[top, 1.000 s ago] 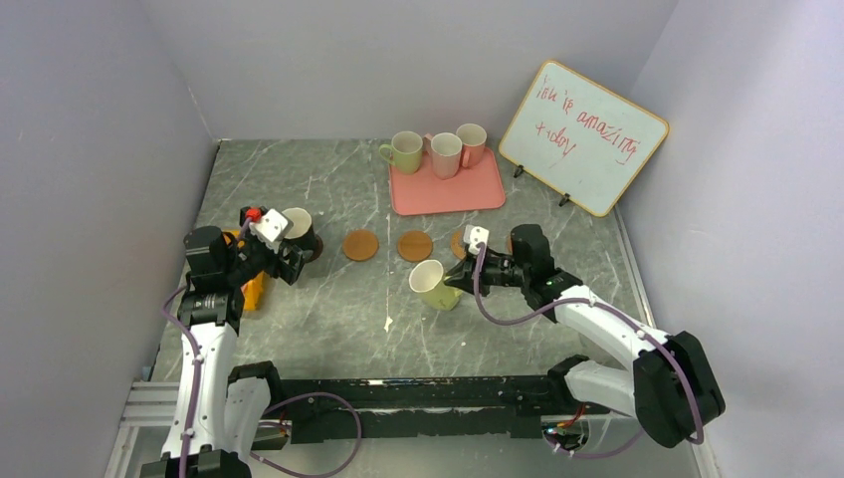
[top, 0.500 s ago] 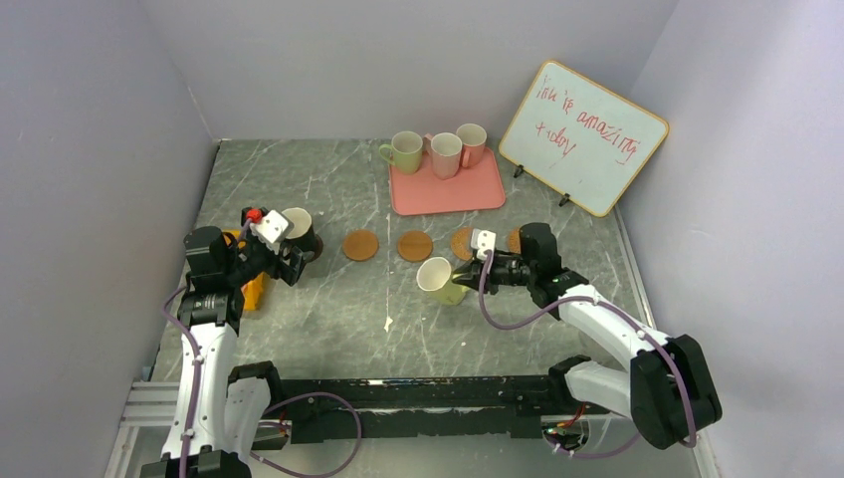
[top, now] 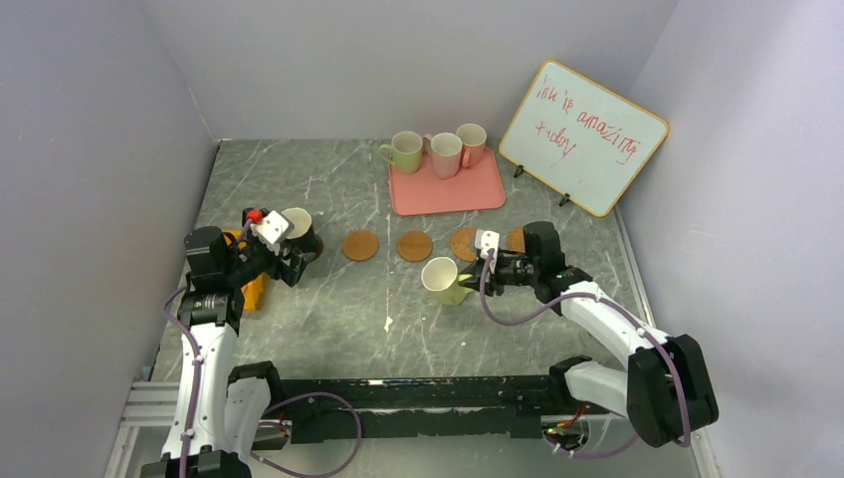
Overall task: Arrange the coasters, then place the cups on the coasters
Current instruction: Place the cup on the coaster.
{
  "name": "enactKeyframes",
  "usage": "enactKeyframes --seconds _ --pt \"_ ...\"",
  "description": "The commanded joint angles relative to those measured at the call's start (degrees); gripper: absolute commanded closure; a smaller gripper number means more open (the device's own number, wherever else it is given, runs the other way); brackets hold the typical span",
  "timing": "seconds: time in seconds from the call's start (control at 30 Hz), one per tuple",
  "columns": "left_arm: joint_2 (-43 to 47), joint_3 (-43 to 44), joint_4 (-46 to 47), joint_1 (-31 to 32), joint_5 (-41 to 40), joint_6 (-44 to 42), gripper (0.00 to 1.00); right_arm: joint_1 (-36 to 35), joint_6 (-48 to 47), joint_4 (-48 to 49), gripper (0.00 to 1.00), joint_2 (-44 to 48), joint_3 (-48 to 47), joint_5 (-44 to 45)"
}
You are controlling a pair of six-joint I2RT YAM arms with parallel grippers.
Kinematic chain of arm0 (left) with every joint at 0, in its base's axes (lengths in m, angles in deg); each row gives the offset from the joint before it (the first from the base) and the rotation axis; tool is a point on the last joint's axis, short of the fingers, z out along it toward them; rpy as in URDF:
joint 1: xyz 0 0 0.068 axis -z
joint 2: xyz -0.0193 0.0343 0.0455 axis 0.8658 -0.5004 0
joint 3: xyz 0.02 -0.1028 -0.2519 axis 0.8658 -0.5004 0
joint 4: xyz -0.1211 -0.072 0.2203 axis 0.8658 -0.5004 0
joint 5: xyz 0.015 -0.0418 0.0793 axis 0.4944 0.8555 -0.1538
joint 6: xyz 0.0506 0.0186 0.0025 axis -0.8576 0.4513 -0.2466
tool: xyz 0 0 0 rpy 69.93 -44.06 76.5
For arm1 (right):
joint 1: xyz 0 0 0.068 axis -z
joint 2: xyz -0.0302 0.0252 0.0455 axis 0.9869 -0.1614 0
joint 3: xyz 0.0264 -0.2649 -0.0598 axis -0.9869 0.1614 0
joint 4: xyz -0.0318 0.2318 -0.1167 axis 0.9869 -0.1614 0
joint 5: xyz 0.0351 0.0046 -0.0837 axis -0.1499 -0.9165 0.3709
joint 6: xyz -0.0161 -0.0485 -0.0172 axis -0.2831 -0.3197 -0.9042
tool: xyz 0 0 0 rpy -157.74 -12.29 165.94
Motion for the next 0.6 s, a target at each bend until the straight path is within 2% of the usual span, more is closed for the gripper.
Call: enactKeyframes --seconds 0.0,0.3,0.57 --pt "0.8 0.09 -0.08 -0.33 1.82 -1.17 0.04 1.01 -2.65 -1.88 0.67 -0.22 -2.26 -1.81" --pt "0.84 0.18 -0.27 -0.33 1.81 -1.31 0.04 2.04 -2.68 -2.12 0.64 1.22 -2.2 -2.79" --pt "0.58 0.35 -0.61 -0.33 2.17 -1.53 0.04 2.09 -5.55 -5.97 0.54 1.04 -3.12 -2.29"
